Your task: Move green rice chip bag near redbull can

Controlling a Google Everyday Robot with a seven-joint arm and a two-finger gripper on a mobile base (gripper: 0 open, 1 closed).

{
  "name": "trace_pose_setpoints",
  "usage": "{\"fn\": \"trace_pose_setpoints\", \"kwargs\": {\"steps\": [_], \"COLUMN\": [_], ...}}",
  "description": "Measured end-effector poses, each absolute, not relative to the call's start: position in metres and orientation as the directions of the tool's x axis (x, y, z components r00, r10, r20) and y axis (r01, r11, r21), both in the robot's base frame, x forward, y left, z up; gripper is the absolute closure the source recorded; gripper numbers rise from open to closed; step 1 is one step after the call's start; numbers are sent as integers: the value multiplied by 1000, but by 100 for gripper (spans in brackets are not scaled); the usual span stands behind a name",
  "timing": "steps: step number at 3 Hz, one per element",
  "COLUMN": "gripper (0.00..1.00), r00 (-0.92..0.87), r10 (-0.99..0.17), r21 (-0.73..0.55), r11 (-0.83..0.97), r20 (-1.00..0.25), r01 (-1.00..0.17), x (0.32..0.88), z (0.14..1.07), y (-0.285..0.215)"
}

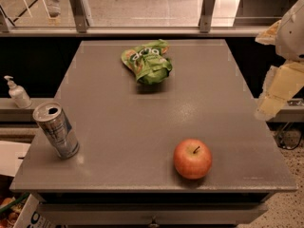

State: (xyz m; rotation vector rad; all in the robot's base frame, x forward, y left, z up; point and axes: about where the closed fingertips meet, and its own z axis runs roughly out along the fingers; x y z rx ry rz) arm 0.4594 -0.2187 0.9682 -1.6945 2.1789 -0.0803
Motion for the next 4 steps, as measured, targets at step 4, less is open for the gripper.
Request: {"fn": "trace_pose_setpoints", "kwargs": {"steps": [4], "gripper": [0], "r00": [67], "r10": [-830], "r21": [-296], "r11": [121], "r20": [-553], "r01": [-948], "x": [591], "z": [894], "y": [-127]}}
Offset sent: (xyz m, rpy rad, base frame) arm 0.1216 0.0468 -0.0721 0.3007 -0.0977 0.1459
